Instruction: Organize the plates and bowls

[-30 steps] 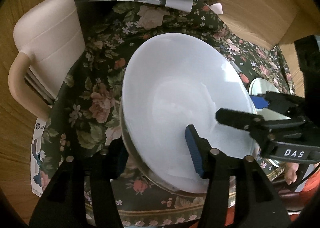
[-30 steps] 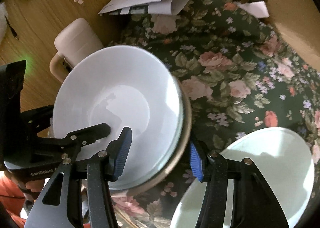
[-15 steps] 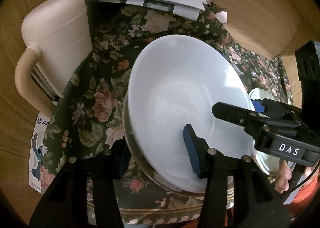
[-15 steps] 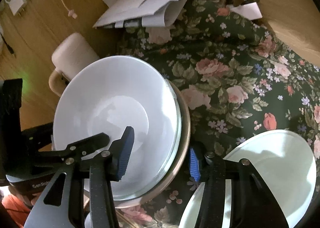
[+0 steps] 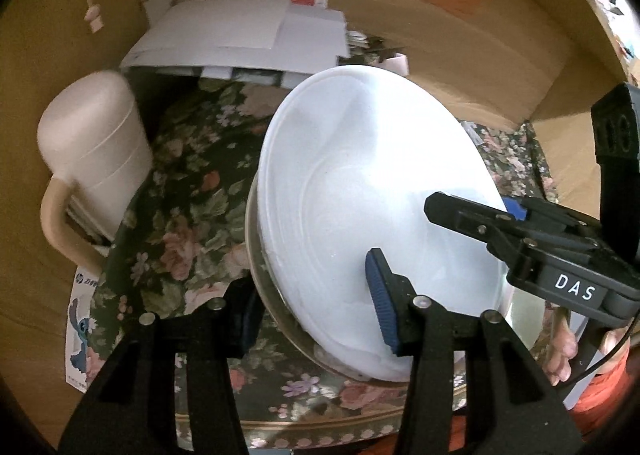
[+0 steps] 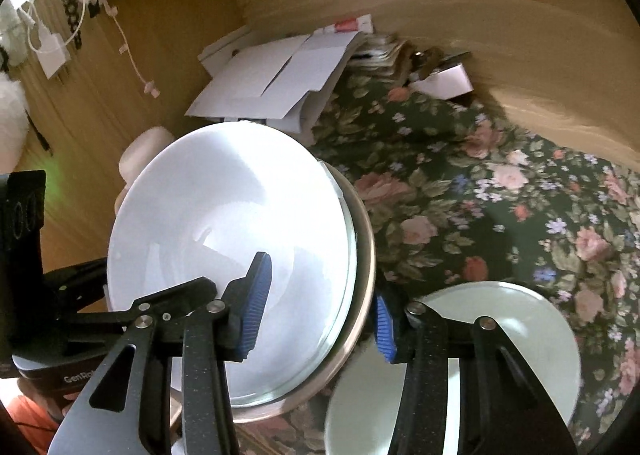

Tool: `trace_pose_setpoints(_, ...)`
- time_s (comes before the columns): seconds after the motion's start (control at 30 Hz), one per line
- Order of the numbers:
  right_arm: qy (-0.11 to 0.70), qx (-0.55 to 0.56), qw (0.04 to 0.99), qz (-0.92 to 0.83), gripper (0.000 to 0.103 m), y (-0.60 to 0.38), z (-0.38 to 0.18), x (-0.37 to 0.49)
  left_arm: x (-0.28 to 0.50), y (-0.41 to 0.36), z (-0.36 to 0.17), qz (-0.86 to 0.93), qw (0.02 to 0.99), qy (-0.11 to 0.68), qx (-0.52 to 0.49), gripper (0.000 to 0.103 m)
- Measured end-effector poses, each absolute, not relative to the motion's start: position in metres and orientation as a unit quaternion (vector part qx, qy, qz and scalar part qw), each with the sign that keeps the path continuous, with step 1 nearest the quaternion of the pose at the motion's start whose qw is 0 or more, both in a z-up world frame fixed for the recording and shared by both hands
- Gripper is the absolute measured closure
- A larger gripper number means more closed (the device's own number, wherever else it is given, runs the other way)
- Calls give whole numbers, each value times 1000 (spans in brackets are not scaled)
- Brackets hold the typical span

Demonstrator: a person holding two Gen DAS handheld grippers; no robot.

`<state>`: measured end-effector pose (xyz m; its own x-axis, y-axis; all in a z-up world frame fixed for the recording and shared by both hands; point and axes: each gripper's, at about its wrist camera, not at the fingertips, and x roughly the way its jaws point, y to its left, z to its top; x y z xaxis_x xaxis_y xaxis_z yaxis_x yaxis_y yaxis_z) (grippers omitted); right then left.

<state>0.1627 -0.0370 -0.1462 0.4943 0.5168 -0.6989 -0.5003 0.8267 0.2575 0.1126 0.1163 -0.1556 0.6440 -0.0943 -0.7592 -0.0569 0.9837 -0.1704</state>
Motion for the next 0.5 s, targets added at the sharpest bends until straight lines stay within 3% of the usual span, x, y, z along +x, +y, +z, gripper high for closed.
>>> trace_pose_setpoints(0.5,395,24,886,240,70,-100,-138,143,119,58,-150,-62,901,423,-70,55)
